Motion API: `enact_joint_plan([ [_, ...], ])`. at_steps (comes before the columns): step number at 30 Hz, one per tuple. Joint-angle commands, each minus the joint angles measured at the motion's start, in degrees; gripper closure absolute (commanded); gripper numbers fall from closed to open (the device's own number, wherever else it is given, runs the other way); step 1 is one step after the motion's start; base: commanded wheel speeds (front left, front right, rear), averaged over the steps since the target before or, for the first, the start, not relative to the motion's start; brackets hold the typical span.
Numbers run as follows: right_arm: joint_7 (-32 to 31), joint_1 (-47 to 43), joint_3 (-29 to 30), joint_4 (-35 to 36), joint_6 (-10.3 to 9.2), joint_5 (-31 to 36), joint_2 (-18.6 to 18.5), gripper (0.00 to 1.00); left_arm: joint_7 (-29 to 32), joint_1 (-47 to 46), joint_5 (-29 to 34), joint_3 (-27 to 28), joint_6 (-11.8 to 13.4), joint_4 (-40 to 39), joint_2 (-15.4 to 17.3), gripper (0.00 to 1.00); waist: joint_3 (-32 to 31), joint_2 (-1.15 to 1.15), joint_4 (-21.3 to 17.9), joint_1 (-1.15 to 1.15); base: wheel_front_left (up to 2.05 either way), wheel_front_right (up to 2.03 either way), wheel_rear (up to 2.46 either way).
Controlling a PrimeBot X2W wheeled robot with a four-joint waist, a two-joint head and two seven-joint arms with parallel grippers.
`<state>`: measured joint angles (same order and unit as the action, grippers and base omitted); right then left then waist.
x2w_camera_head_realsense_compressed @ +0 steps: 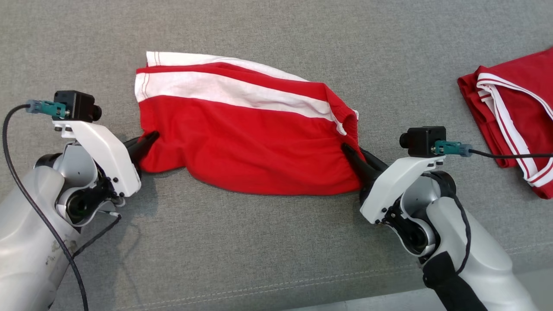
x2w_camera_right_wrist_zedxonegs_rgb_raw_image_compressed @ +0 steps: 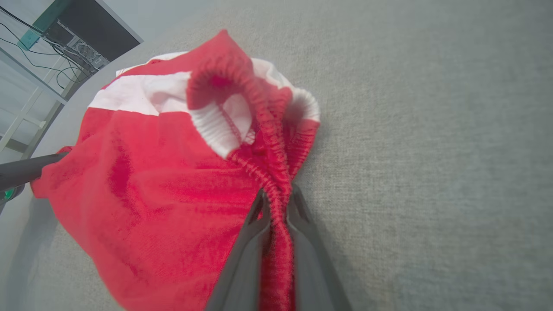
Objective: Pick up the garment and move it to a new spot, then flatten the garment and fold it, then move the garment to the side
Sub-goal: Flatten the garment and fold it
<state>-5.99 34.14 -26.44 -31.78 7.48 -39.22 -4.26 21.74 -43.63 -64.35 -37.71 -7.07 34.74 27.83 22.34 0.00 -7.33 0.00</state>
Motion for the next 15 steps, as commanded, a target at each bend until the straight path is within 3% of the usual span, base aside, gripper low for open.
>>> enact_joint_plan([
  [1, -1.2, -0.1, -0.8, 2.3, 0.01, -1.5, -0.7, 1.0, -0.6, 0.9, -0.6, 1.1, -0.4, -2.5, 2.0, 1.0, -0.4, 0.0, 0.6, 0.0, 0.0, 0.0, 0.0],
  [5, -4.3, -1.5, -0.6, 5.8, 0.01, -5.4, -4.3, 1.0, -4.1, 4.1, -3.9, 1.8, -0.4, -6.9, 2.6, 1.0, -1.6, 0.0, 2.0, 0.0, 0.0, 0.0, 0.0],
  [15, -13.5, -8.9, 3.7, 17.2, 0.01, -12.3, -13.7, 1.0, -13.4, 15.3, -4.6, 3.2, 0.5, -17.4, 6.1, 1.0, -4.4, 0.0, 6.3, 0.0, 0.0, 0.0, 0.0],
])
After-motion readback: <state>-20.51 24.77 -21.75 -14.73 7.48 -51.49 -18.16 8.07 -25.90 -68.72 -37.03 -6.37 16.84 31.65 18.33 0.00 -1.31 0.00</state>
